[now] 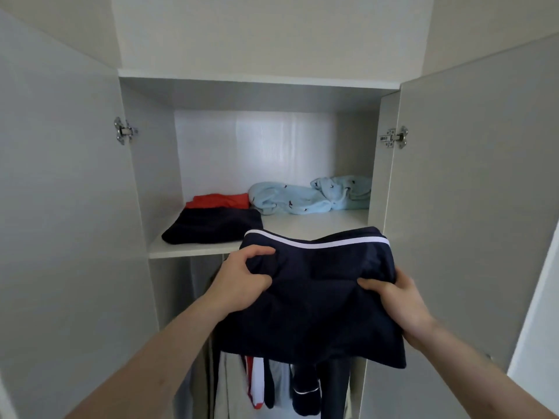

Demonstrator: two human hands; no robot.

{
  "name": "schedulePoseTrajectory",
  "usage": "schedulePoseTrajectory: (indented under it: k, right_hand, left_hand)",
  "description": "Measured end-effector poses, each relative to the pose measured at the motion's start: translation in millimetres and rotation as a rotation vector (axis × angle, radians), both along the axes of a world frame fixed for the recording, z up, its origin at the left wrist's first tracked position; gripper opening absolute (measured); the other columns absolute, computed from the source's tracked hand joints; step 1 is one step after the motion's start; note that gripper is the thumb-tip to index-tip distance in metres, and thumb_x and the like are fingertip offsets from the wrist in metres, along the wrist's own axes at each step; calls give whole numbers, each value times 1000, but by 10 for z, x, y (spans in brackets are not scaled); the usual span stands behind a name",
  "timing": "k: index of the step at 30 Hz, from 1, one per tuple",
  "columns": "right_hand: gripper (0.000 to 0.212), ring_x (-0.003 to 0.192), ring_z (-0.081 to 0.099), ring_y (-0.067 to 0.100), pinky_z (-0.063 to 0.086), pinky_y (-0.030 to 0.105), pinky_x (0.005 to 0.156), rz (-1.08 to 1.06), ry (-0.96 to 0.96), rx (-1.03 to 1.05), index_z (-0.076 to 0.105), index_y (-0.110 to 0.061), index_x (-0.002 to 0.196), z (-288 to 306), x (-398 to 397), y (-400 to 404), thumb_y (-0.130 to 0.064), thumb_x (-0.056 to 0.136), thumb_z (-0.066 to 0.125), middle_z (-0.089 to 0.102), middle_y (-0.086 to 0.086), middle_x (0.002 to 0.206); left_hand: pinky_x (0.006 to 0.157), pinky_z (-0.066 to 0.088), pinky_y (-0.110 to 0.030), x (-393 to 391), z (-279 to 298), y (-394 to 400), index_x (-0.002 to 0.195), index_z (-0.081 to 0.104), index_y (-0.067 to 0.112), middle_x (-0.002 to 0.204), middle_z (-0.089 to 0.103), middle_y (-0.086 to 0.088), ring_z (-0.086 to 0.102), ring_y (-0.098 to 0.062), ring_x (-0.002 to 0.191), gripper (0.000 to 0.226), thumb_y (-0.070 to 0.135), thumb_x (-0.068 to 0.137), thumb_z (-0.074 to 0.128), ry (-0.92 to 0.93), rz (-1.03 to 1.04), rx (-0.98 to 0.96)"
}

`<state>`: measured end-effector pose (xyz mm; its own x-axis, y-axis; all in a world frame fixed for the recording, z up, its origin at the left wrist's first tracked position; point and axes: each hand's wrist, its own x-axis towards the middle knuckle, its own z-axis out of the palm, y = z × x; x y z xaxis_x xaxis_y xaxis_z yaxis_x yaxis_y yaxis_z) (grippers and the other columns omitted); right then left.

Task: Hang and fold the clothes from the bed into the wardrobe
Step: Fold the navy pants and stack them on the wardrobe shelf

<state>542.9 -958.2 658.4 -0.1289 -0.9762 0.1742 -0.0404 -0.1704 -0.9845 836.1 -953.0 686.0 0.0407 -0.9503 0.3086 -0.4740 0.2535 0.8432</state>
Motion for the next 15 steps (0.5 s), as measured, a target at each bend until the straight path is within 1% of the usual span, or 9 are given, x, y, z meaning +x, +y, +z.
schedulePoseTrajectory:
  k: [1, 2, 4, 5, 7, 9, 11, 13, 15]
  right_hand:
    - [32, 85, 77, 15, 59, 33, 72, -13, 2, -5, 70, -25, 108, 12, 29, -128, -9, 82, 77, 80, -5, 94]
    - [31, 86, 77, 15, 58, 35, 74, -26, 1, -9, 71, -24, 107, 15, 49, -247, -9, 81, 77, 80, -4, 94]
    - [31, 85, 77, 15, 58, 35, 74, -44, -7, -11, 71, -25, 106, 16, 80, -465, -8, 81, 77, 80, -4, 94]
    - [32, 85, 77, 14, 57, 35, 74, -46, -12, -13, 71, -25, 107, 20, 88, -575, -7, 81, 78, 80, -5, 94]
    - [33, 83, 76, 13, 57, 34, 72, -51, -18, -17, 70, -24, 108, 45, 94, -821, -7, 81, 78, 80, -6, 94]
    - [33, 80, 76, 11, 57, 30, 67, -55, -28, -25, 70, -25, 107, 97, 98, -1080, -6, 80, 78, 79, -7, 92]
    - [33, 80, 76, 10, 57, 25, 64, -47, -25, -36, 71, -26, 106, 149, 86, -1356, -5, 81, 77, 79, -7, 92]
    - [33, 83, 76, 11, 58, 31, 70, -42, -4, -38, 72, -25, 105, 190, 58, -1644, -5, 80, 75, 80, -6, 93]
    - [31, 83, 76, 12, 57, 34, 75, -36, 8, -37, 72, -24, 103, 231, 11, -1971, -6, 79, 75, 79, -6, 92]
  left_hand:
    - [77, 47, -13, 20, 19, -148, 115, 70, 42, 115, 65, 20, 60, 9, 98, 63, 15, 58, 65, 6, -1, -7]
    - [78, 49, -14, 39, 32, -289, 116, 70, 42, 115, 65, 19, 60, 9, 97, 62, 13, 60, 66, 10, -4, -11]
    - [84, 55, -23, 57, 41, -538, 116, 71, 40, 116, 66, 15, 63, 4, 97, 61, 6, 65, 67, 10, -11, -15]
    - [87, 55, -25, 63, 50, -656, 116, 71, 40, 116, 66, 13, 64, 0, 100, 61, 5, 65, 67, 1, -15, -21]
    - [90, 54, -24, 76, 82, -913, 115, 72, 38, 116, 67, 13, 64, -3, 105, 61, 5, 64, 66, -22, -17, -37]
    - [89, 53, -24, 77, 133, -1171, 114, 73, 39, 115, 69, 13, 64, -4, 104, 61, 8, 62, 65, -41, -9, -46]
    - [89, 55, -27, 59, 171, -1430, 114, 72, 40, 114, 70, 12, 66, -6, 101, 62, 12, 59, 62, -43, -2, -49]
    - [87, 56, -29, 21, 197, -1681, 113, 72, 41, 114, 70, 10, 67, -6, 97, 62, 13, 59, 61, -39, 7, -47]
    - [82, 57, -27, -26, 228, -1954, 111, 72, 41, 113, 70, 8, 69, -6, 91, 60, 9, 62, 62, -35, 18, -52]
